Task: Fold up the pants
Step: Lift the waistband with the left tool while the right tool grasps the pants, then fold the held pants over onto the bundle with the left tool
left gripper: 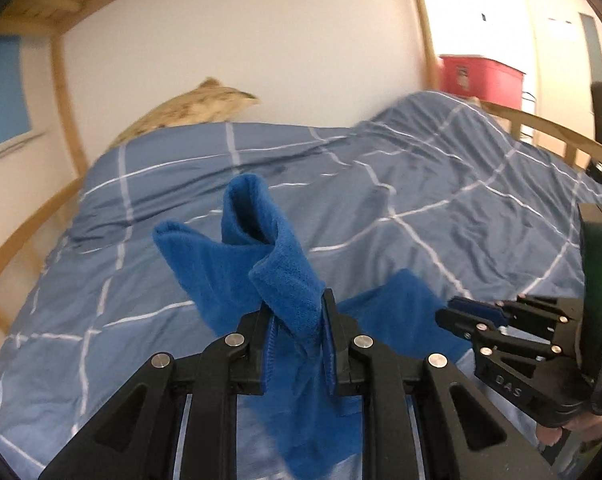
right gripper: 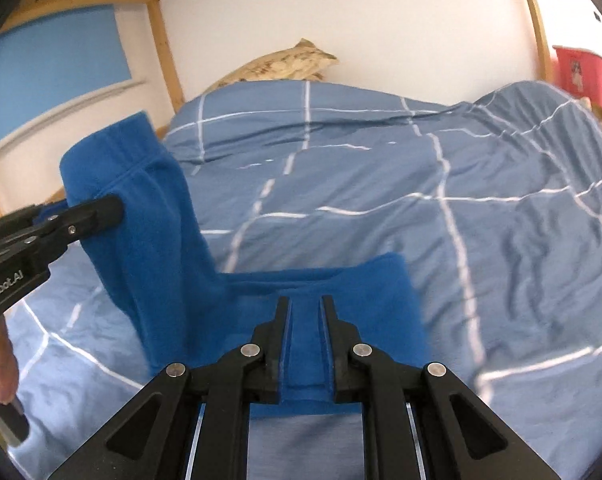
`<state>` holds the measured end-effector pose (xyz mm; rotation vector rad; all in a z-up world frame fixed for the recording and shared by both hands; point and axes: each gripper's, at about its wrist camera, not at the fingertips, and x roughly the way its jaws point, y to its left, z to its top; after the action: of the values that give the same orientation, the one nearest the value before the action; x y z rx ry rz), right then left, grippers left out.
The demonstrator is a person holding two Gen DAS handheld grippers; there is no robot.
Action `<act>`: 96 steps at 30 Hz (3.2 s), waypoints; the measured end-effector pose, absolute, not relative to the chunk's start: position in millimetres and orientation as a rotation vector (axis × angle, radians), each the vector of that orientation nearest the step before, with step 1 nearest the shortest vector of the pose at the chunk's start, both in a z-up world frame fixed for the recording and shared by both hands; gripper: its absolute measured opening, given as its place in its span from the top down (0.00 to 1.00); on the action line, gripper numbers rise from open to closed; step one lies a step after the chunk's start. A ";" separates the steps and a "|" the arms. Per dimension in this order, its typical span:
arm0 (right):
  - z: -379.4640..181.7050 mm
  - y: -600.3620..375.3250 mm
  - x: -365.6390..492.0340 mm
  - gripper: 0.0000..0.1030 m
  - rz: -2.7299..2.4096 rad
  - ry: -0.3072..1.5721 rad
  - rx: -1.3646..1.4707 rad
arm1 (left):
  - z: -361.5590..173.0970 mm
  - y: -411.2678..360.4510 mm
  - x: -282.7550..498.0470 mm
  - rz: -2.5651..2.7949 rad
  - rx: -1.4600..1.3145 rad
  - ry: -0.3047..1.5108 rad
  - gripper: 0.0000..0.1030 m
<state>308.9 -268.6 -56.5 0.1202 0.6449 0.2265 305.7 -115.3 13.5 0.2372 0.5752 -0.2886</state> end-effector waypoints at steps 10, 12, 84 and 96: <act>-83.5 -323.8 323.0 0.86 0.170 0.695 0.096 | -33.7 -207.5 333.0 -0.475 0.212 0.682 0.86; -89.9 -334.3 322.2 0.86 0.151 0.700 0.114 | -47.1 -219.4 336.6 -0.493 0.220 0.705 0.86; -69.6 -329.1 350.3 0.64 0.100 0.690 0.181 | -135.5 -103.5 281.1 -0.212 0.335 0.802 0.77; -102.6 -338.3 324.7 0.86 0.236 0.790 0.307 | -132.8 -109.9 276.3 -0.189 0.357 0.795 0.77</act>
<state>324.7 -338.3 -102.6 0.3066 0.7901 0.2359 276.3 -109.9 -132.8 0.3573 0.7948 -0.1890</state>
